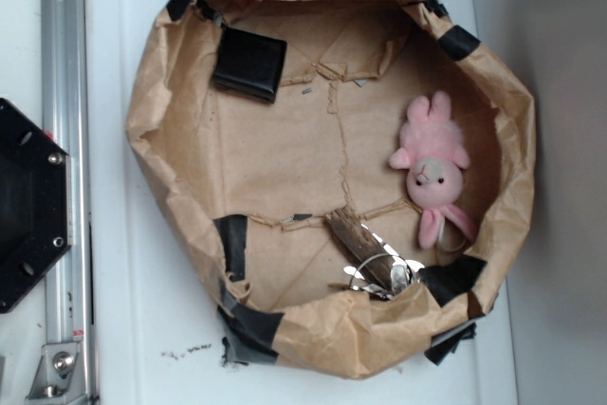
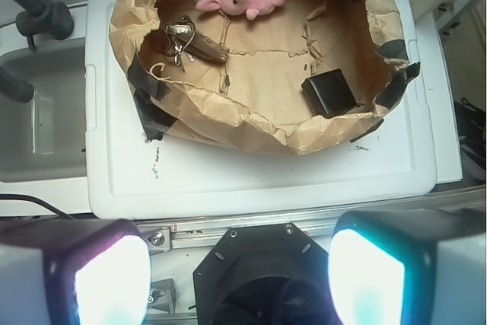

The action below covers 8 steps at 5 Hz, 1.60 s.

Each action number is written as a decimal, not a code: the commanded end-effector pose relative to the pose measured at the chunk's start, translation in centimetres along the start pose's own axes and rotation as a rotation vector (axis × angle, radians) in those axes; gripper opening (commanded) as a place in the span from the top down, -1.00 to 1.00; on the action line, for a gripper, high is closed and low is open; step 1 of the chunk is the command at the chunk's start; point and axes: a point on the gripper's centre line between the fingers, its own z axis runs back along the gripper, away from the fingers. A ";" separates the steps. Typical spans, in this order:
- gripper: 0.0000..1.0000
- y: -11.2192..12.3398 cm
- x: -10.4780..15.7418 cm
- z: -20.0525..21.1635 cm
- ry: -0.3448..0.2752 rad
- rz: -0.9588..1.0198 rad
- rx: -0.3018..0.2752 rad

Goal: Grab the black box.

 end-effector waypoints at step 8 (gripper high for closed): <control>-1.00 7.4 10.4 -14.7 0.169 -0.515 0.140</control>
